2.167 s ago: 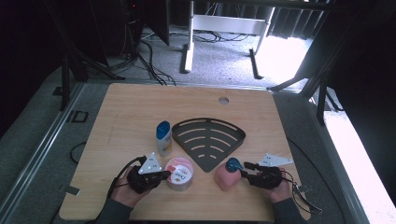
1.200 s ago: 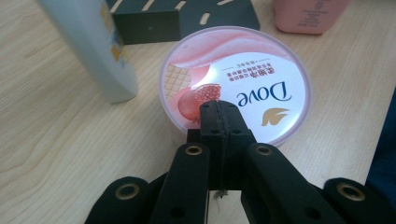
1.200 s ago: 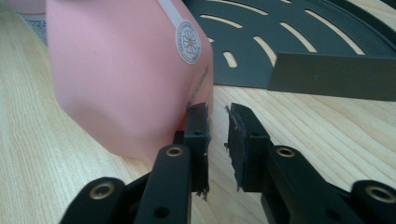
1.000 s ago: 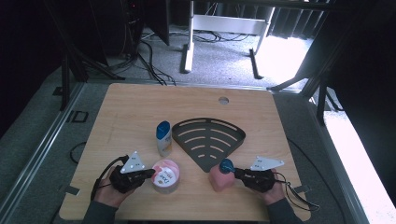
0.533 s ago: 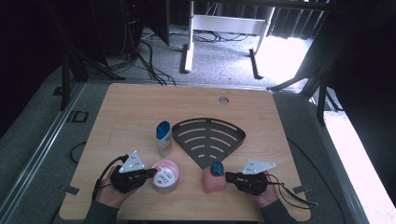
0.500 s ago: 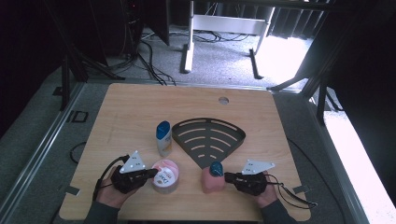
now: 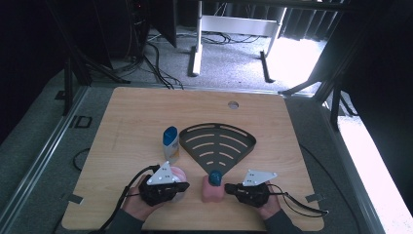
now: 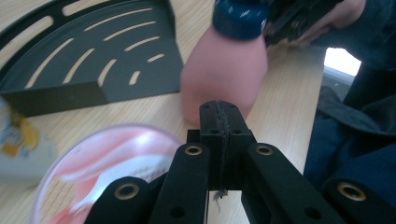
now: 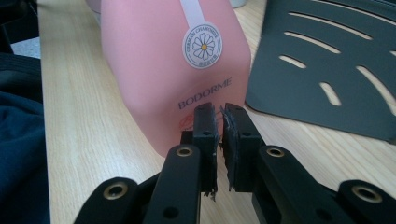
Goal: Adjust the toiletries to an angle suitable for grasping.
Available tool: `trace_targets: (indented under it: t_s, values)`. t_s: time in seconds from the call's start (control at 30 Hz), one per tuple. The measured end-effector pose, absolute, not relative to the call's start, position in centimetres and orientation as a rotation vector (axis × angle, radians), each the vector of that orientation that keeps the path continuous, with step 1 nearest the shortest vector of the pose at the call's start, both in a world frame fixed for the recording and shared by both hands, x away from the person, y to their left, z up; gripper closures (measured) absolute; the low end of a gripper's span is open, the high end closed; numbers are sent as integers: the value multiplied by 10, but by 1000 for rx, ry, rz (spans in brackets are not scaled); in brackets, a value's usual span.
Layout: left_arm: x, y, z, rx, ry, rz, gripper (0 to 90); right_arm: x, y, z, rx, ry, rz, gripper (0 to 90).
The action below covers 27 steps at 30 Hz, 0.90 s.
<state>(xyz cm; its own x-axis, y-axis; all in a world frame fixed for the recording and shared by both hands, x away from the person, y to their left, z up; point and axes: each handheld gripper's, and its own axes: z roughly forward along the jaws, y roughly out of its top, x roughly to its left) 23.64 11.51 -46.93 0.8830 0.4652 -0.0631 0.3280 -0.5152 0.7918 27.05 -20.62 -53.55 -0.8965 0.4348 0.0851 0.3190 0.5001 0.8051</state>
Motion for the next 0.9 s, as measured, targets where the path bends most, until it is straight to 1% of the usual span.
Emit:
trace_targets:
  t_s: [0.17, 0.53, 0.73, 0.9]
  values:
    - [236, 99, -464, 2139, 533, 195, 896, 271, -198, -538, 645, 2626, 1390, 837]
    - [234, 65, -469, 2135, 442, 127, 877, 272, -197, -538, 655, 2622, 1423, 843]
    - [236, 52, -476, 2132, 427, 128, 879, 270, -190, -539, 625, 2628, 1403, 854]
    - [238, 50, -483, 2149, 463, 175, 896, 266, -179, -542, 577, 2656, 1382, 847]
